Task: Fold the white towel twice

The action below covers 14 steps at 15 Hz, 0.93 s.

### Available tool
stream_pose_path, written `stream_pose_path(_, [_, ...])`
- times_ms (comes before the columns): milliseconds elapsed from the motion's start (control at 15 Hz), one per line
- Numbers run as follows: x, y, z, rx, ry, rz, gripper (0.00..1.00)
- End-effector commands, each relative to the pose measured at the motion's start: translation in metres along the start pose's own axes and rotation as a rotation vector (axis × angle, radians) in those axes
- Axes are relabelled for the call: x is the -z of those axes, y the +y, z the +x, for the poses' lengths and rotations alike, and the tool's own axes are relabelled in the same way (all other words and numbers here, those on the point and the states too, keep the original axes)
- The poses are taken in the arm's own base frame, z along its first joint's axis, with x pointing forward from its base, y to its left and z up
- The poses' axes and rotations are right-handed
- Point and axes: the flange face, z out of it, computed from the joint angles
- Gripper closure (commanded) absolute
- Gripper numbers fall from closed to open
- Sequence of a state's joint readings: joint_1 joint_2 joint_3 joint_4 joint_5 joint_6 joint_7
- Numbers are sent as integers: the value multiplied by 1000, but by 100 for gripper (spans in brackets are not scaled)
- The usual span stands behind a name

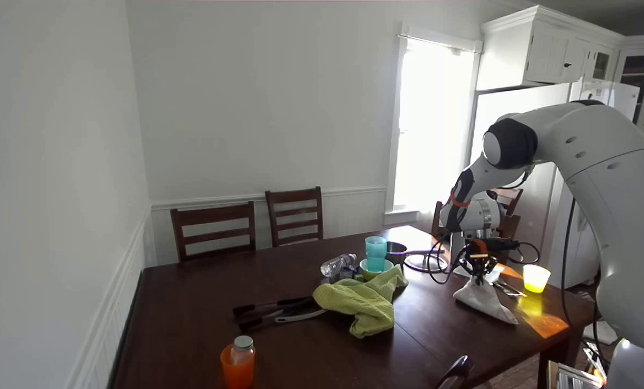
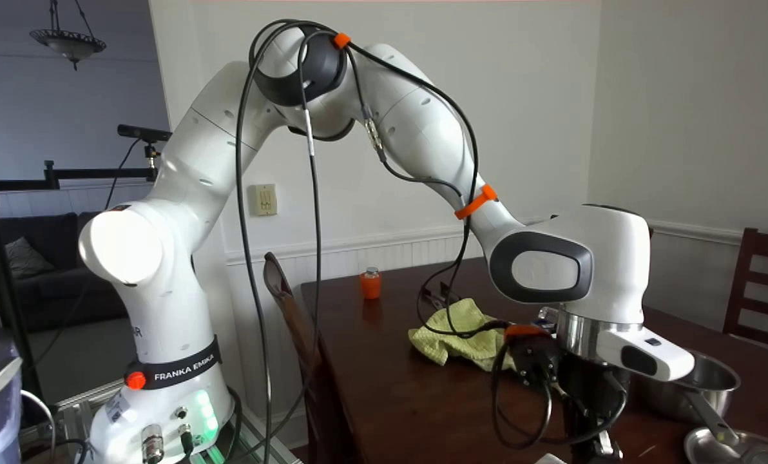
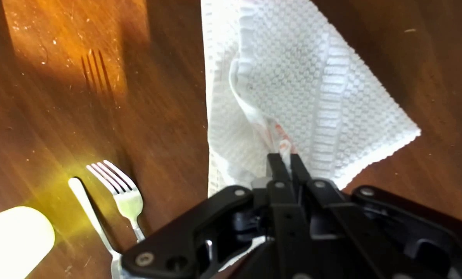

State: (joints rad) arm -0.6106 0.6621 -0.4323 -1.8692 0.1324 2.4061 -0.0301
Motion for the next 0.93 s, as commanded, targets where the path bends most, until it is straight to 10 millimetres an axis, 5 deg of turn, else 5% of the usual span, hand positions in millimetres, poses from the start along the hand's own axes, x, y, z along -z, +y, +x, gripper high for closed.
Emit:
stream_pose_path(0, [-7, 6, 13, 46, 7, 5, 99])
stream_pose_path(600, [-12, 14, 24, 68, 24, 11, 99])
stream_pose_path(667, [-12, 15, 24, 62, 27, 11, 70])
stream_pose_path(867, [-9, 19, 27, 57, 41, 8, 56])
